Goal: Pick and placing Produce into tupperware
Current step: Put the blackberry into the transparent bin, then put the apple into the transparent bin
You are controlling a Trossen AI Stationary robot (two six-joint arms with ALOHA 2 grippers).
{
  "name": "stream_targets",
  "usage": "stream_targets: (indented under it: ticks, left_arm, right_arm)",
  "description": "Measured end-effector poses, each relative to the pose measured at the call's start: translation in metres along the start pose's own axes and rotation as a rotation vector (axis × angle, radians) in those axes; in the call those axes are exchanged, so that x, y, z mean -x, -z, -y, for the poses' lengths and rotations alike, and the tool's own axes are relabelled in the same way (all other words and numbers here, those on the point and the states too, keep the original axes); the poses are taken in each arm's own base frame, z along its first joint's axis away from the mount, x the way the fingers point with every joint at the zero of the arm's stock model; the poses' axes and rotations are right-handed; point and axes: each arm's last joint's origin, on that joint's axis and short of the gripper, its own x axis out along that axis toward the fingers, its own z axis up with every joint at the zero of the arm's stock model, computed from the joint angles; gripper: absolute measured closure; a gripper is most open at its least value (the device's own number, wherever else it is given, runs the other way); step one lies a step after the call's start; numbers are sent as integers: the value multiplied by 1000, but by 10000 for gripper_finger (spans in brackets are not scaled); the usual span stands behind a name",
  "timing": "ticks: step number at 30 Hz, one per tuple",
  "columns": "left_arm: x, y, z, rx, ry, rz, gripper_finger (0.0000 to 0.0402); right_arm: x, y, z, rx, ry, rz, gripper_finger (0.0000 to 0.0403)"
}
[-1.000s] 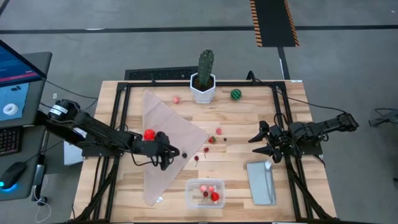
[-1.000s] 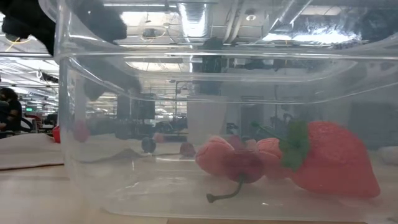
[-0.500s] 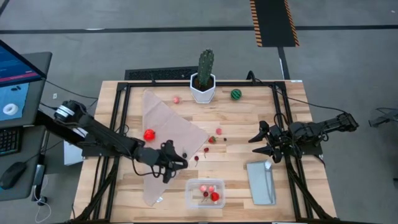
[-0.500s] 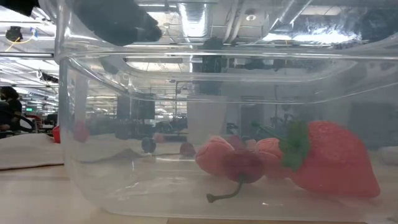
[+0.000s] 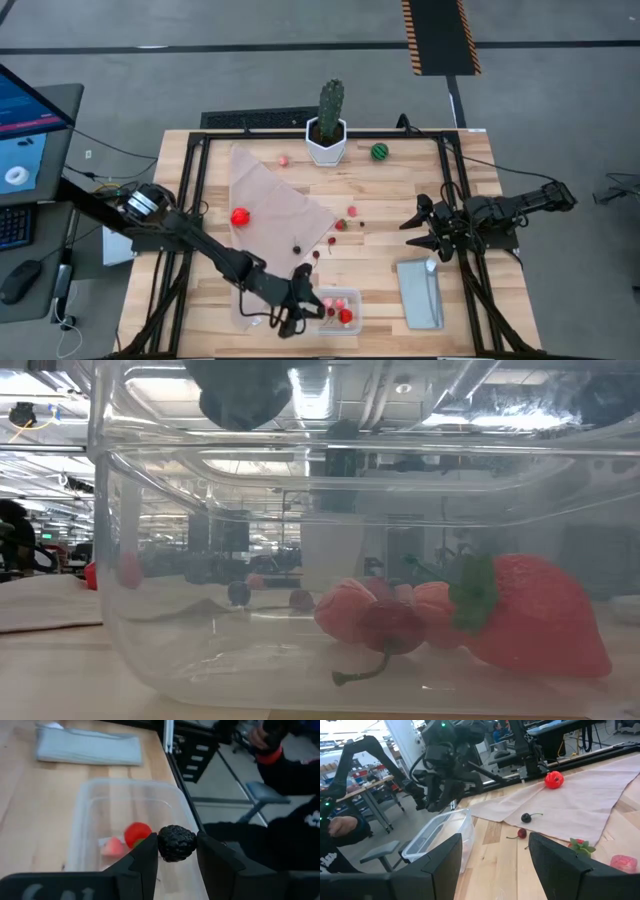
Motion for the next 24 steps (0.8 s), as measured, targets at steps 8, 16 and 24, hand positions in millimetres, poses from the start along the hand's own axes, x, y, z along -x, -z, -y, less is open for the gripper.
stream_targets:
  ticks: [8,16,24]
  left_arm:
    - [-1,7,-8,69,-176,-23,266]
    - [-1,5,-7,31,-196,0,190]
    - [0,6,-9,-71,-241,-19,170]
  right_arm:
    - [0,0,0,0,-1,0,148]
    - [0,0,0,1,-1,0,148]
    - [0,0,0,0,-1,0,148]
